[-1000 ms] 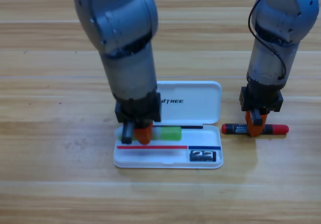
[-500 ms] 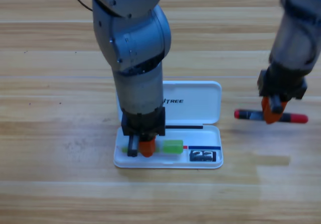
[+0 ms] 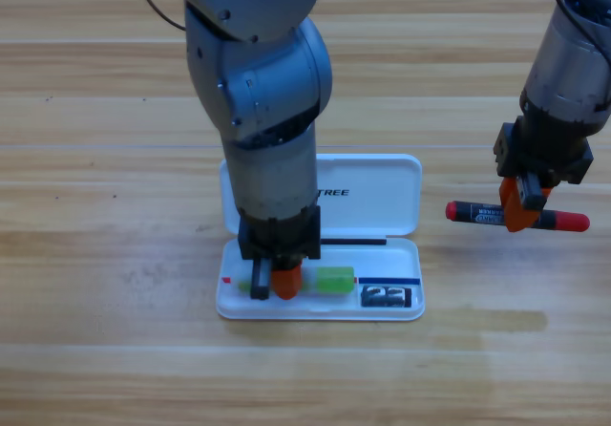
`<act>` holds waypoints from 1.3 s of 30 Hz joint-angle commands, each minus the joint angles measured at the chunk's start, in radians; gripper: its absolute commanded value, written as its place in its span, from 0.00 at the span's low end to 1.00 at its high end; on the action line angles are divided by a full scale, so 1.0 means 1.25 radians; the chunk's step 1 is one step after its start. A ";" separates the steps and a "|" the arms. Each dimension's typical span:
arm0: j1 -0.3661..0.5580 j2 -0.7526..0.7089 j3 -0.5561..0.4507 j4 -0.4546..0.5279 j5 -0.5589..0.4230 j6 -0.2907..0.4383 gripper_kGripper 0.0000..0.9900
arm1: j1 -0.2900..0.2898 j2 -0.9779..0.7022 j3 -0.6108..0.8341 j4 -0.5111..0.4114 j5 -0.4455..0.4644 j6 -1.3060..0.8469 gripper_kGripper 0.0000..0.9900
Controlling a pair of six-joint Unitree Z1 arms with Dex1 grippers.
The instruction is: Clean up eraser and pencils
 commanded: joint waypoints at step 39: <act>0.250 -0.347 0.166 0.040 0.005 0.086 1.00 | 0.186 0.161 -0.232 0.076 0.017 0.070 0.00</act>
